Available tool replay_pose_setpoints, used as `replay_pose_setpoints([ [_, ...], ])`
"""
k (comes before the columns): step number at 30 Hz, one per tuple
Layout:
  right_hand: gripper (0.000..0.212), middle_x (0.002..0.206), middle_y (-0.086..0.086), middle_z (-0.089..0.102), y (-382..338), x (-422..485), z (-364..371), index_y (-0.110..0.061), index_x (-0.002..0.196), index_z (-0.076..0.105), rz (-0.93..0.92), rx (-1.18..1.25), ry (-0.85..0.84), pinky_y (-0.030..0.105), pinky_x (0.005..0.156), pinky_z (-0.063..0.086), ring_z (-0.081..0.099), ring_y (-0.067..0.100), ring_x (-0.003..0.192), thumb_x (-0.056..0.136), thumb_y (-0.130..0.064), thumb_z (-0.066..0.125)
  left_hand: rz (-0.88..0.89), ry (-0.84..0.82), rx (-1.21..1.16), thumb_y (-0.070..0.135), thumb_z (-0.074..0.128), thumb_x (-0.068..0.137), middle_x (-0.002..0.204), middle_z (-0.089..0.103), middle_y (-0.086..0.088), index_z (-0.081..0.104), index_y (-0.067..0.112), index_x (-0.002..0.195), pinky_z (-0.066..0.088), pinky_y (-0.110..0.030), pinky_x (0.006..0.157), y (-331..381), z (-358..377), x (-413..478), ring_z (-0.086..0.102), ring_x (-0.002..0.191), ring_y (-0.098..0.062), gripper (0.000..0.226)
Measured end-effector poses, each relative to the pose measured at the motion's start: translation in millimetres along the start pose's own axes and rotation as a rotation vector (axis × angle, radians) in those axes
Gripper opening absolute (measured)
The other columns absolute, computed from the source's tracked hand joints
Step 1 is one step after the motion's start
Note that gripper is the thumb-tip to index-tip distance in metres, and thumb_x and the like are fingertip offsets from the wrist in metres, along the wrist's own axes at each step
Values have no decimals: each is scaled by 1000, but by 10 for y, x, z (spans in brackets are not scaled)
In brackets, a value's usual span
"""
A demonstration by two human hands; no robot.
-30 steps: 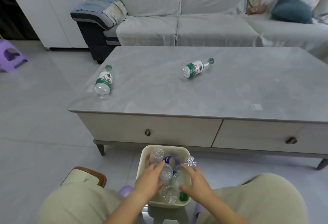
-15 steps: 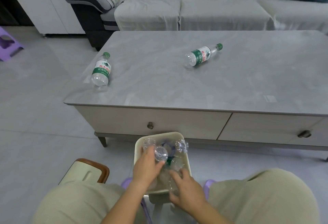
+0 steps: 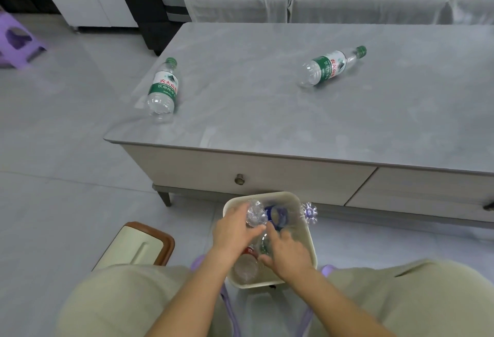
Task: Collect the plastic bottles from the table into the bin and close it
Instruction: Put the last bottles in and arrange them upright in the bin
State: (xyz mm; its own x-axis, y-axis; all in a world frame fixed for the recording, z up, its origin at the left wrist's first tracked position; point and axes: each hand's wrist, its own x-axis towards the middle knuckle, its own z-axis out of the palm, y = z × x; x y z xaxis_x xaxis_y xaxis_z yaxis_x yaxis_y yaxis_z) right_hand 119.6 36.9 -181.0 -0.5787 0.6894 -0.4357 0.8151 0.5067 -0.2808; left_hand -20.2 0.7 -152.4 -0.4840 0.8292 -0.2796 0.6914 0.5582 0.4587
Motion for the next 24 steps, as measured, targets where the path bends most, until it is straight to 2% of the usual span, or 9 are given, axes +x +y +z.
replay_pose_setpoints([
  [6,85,146,19,32,107,16,56,-27,149,-1,53,70,-70,43,90,46,52,34,120,88,-51,52,46,-26,-26,61,58,76,138,50,7,30,39,139,50,-33,85,-163,202,-116,57,115,-20,73],
  [8,88,144,18,34,154,29,60,-29,149,-2,43,111,-82,42,92,46,50,33,121,86,-52,54,-1,-59,-165,61,63,73,129,54,14,27,36,140,48,-33,82,-279,241,-192,58,111,-14,80],
  [10,96,144,15,37,201,8,85,-31,149,-2,20,219,-91,39,97,43,48,29,124,81,-52,61,-72,-96,-204,69,66,64,112,58,14,38,33,131,48,-34,83,-413,316,-294,58,106,-13,81],
  [13,100,142,11,43,310,-91,127,-24,150,3,55,430,-84,34,94,43,52,26,119,77,-44,69,-58,-174,243,78,39,74,129,51,-3,55,30,128,36,-38,105,-567,532,-415,44,126,-25,74],
  [15,76,136,10,47,424,-151,141,-15,145,21,87,248,-67,35,91,43,52,28,117,83,-31,62,-6,-163,441,71,24,83,141,41,-7,57,23,129,19,-42,113,-571,655,-443,30,136,-28,74],
  [16,58,135,10,47,476,-163,132,-12,139,33,71,76,-72,36,93,41,49,29,118,86,-23,56,35,-176,505,65,24,87,141,40,-9,58,18,128,16,-43,114,-537,708,-429,28,136,-28,71],
  [18,37,130,11,50,538,-154,100,-10,124,50,21,-167,-135,36,95,36,46,30,117,86,-12,48,86,-226,595,46,35,93,134,46,-12,55,8,125,26,-42,106,-445,795,-362,36,127,-30,54],
  [21,34,127,16,52,579,-64,166,-6,122,52,-25,-211,-244,40,93,40,52,35,114,92,-20,43,51,-338,645,19,36,93,126,57,-16,54,4,122,39,-37,91,-363,922,-251,49,116,-32,38],
  [24,39,129,19,51,548,58,246,-3,126,50,-34,-275,-321,40,94,41,52,36,116,97,-25,36,23,-368,711,17,36,90,121,60,-17,56,6,120,40,-37,88,-321,990,-165,52,111,-33,38],
])
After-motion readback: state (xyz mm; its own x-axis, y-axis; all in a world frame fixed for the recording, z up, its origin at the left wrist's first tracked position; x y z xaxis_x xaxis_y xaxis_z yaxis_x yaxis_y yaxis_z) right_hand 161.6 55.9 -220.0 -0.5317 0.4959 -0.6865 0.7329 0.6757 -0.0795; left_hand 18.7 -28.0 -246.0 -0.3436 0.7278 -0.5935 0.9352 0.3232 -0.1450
